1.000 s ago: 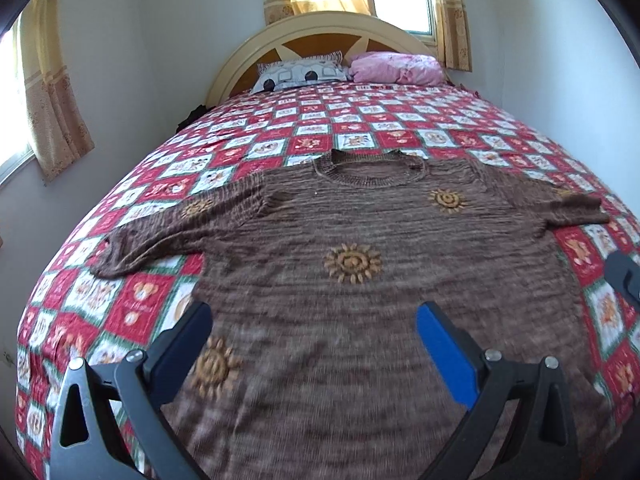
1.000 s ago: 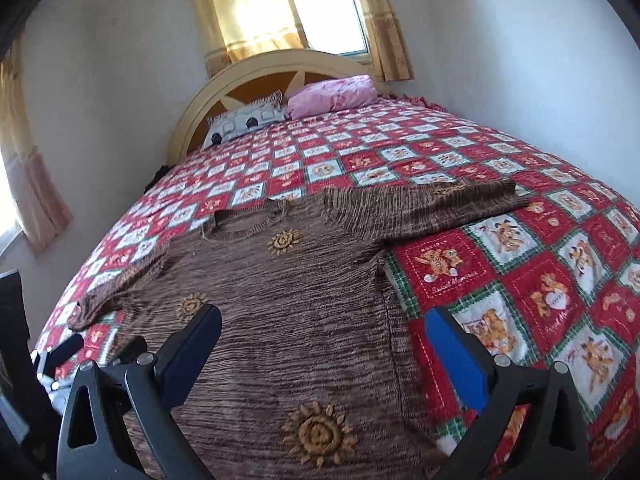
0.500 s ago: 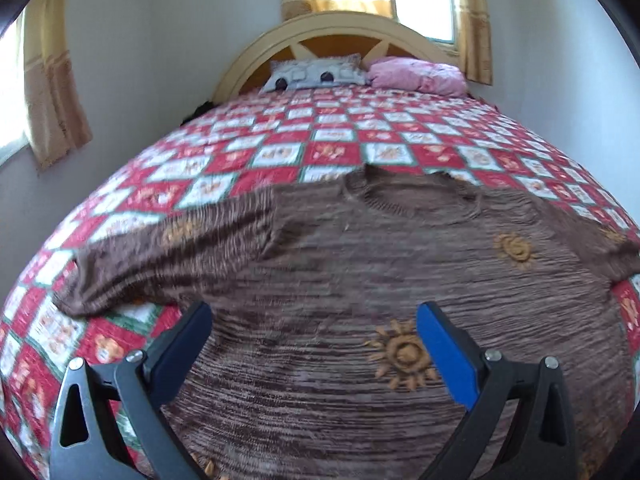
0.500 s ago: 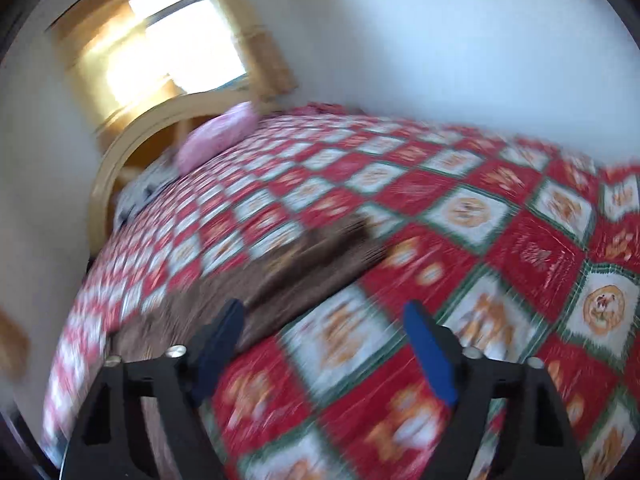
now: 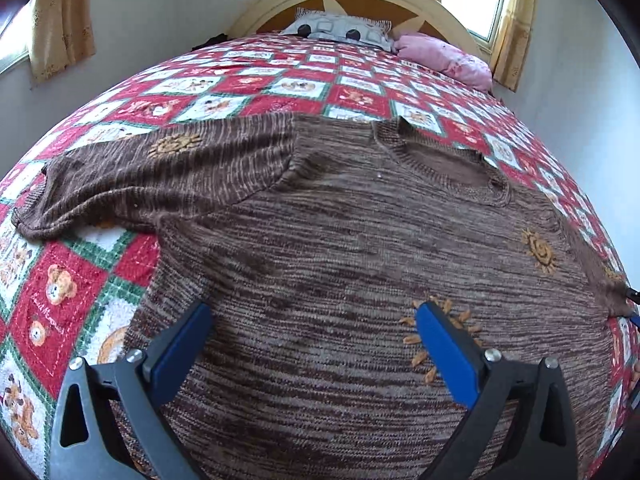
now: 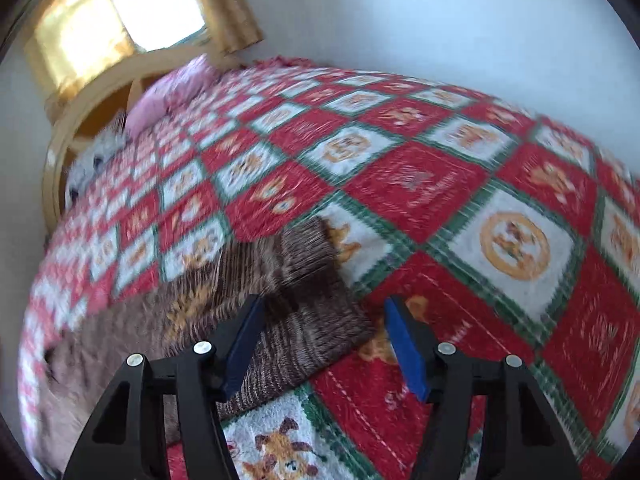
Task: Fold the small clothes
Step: 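Grasp the sweater sleeve nearest the right gripper and lift it, then fold the held sleeve across the sweater body and open the right gripper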
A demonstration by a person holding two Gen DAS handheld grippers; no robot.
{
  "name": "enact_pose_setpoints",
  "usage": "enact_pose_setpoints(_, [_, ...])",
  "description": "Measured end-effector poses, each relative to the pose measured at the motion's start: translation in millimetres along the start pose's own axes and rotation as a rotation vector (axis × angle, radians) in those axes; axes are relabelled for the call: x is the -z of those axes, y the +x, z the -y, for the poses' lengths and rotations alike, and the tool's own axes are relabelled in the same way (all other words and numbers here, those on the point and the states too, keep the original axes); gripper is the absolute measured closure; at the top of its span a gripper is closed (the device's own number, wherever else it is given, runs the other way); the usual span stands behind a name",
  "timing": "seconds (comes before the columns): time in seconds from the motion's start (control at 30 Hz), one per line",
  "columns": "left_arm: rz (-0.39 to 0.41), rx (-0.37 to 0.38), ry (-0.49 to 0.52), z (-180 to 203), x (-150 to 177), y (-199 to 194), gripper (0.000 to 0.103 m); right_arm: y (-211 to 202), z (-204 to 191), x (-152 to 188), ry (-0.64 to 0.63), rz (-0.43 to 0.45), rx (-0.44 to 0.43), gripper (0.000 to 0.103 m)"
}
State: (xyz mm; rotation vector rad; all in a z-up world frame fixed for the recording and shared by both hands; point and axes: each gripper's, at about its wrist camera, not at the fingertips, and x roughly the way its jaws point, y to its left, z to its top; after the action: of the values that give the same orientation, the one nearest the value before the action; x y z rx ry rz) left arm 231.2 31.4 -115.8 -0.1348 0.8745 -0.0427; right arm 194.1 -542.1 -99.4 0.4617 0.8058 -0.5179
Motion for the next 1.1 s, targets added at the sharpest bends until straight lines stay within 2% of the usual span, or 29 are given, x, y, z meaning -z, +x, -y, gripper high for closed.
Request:
enact_pose_setpoints(0.07, [-0.003,-0.01,0.009,2,1,0,0.0,2,-6,1,-0.07,-0.001,0.048,0.057])
enact_pose_setpoints(0.1, [-0.005,-0.014,0.013,3,1,0,0.0,3,-7,2,-0.091,0.001,0.052,0.076])
enact_pose_setpoints(0.13, [-0.007,-0.015,0.014,2,-1,2,0.0,3,-5,1,-0.092,-0.002,0.02,0.083])
enact_pose_setpoints(0.23, [-0.008,-0.015,0.015,2,-1,3,0.0,1,-4,0,-0.085,-0.017,-0.012,0.09])
enact_pose_setpoints(0.4, [-0.006,-0.007,0.009,2,-3,5,0.0,-25,0,-7,0.046,-0.02,-0.14,0.092])
enact_pose_setpoints(0.6, [-0.003,0.0,0.003,0,-3,4,0.0,-68,-43,-12,0.013,0.011,-0.255,0.092])
enact_pose_setpoints(0.73, [-0.001,0.004,0.001,0,-2,4,0.0,-90,-115,-1,-0.089,0.014,-0.36,0.092])
enact_pose_setpoints(0.9, [0.004,0.017,-0.008,-2,-2,2,0.0,-104,-215,43,-0.244,-0.017,-0.486,0.092])
enact_pose_setpoints(1.0, [0.008,0.03,-0.016,-4,-2,2,0.0,-98,-273,82,-0.349,-0.026,-0.507,0.092])
enact_pose_setpoints(1.1, [0.014,0.046,-0.027,-7,-2,1,0.0,-80,-310,119,-0.397,-0.072,-0.523,0.092])
